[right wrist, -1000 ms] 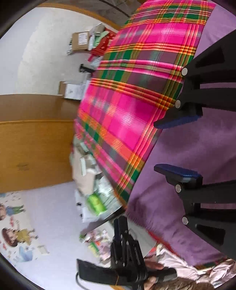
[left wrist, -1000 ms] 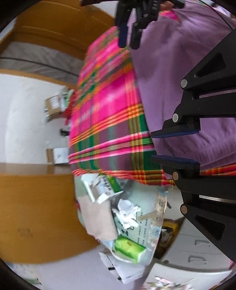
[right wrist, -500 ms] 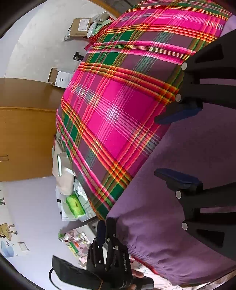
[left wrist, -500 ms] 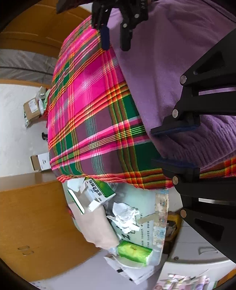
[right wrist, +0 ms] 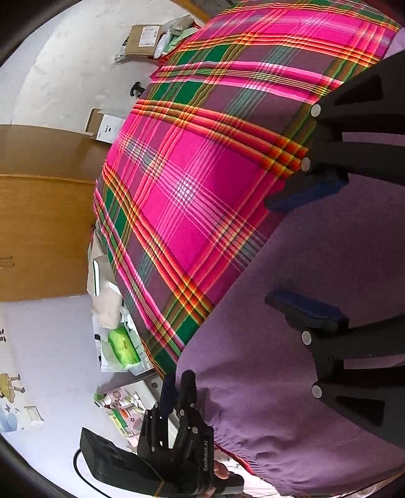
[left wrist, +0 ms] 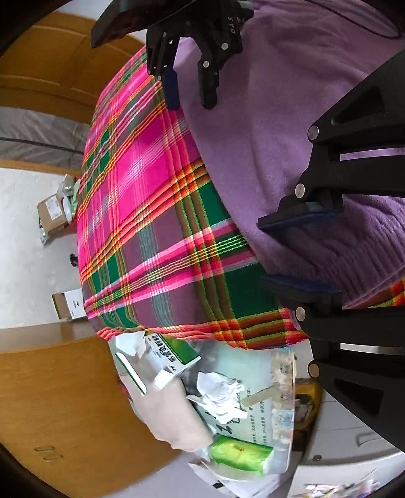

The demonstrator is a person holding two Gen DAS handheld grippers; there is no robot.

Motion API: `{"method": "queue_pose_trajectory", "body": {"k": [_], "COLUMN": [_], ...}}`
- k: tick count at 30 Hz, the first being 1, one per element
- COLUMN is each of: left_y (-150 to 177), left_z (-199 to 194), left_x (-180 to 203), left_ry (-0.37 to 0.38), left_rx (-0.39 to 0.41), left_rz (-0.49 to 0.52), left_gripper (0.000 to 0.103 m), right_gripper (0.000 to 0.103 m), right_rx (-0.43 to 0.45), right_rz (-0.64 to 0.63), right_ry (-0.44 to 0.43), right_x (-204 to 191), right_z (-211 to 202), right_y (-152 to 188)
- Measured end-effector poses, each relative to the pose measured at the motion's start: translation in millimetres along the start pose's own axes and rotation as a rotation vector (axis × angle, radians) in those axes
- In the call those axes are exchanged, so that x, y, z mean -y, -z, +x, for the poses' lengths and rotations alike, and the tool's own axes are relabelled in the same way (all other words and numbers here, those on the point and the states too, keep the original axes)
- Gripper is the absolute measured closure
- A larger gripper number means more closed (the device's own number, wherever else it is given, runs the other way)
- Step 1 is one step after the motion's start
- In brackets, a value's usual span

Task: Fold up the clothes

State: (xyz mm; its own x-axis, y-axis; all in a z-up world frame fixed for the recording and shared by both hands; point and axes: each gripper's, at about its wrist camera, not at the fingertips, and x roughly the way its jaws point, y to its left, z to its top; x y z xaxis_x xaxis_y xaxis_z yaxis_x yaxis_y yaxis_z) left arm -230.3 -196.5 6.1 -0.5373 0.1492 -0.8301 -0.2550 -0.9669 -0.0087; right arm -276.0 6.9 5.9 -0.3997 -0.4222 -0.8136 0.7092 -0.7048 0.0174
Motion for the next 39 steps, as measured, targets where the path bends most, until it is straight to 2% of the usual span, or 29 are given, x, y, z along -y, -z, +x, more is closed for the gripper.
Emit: {"method": "queue_pose_trajectory", "body": {"k": [12, 15, 17, 19, 22, 27, 39], "left_y": [4, 4, 5, 6, 7, 9, 16], "left_z": [-1, -1, -2, -3, -4, -7, -33], "left_x": [3, 7, 9, 9, 11, 11, 22], "left_ry": [-0.022, -0.036, -0.03, -0.027, -0.033, -0.043, -0.058], "left_rx": [0.024, 0.022, 0.02, 0.019, 0.021, 0.033, 0.104], "left_rz": [-0.013, 0.008, 0.01, 0.011, 0.009, -0.003, -0.011], "left_gripper": [0.072, 0.074, 0.078, 0.083, 0.09, 0.097, 0.099], "right_gripper": [0.049, 0.056, 0.061, 0.073, 0.085, 0.096, 0.098], "right_rx": [0.014, 0.014, 0.017, 0.018, 0.019, 0.029, 0.108], "right_rz": [0.0, -0.009, -0.014, -0.016, -0.021, -0.017, -0.005], "right_ry": [0.02, 0.017, 0.011, 0.003, 0.001, 0.031, 0.066], "right_x": [-3, -6, -6, -7, -10, -13, -29], "right_z": [-2, -3, -4, -6, -7, -11, -47], "right_y": [3, 5, 6, 8, 9, 11, 17]}}
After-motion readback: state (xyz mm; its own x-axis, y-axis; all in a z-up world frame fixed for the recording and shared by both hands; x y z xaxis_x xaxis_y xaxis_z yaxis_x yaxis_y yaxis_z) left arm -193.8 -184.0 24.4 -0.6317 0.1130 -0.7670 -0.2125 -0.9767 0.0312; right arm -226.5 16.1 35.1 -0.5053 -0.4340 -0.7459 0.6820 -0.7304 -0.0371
